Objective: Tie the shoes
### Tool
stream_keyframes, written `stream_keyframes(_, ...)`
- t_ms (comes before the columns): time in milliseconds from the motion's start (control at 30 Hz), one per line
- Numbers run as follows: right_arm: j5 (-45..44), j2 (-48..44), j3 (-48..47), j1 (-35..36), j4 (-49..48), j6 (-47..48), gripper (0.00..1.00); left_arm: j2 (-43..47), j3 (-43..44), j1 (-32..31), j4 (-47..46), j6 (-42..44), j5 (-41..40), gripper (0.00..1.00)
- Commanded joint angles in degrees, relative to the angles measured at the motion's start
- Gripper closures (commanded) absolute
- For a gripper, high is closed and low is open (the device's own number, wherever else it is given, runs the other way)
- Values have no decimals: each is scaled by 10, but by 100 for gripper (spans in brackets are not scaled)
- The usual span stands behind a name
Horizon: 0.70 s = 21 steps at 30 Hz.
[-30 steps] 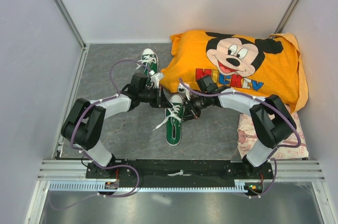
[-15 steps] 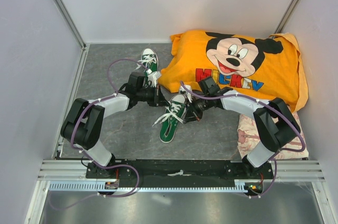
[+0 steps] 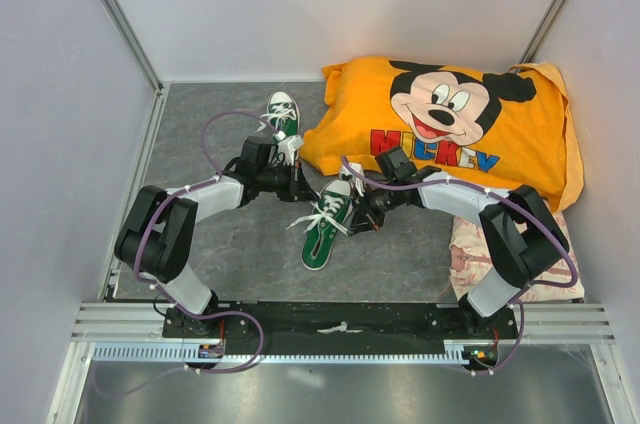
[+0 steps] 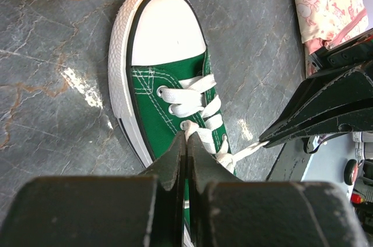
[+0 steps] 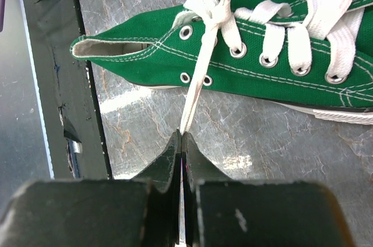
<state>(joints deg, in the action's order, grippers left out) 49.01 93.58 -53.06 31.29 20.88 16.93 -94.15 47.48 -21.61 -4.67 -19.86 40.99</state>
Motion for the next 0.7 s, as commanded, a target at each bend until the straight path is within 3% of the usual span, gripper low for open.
stream_keyframes(0,3,-17,16,-2,50,14,100,-5,27,26,-19,42,-38,98)
stream_keyframes(667,5,-18,22,-13,58,14,100,-9,23,39,-13,45,-31,98)
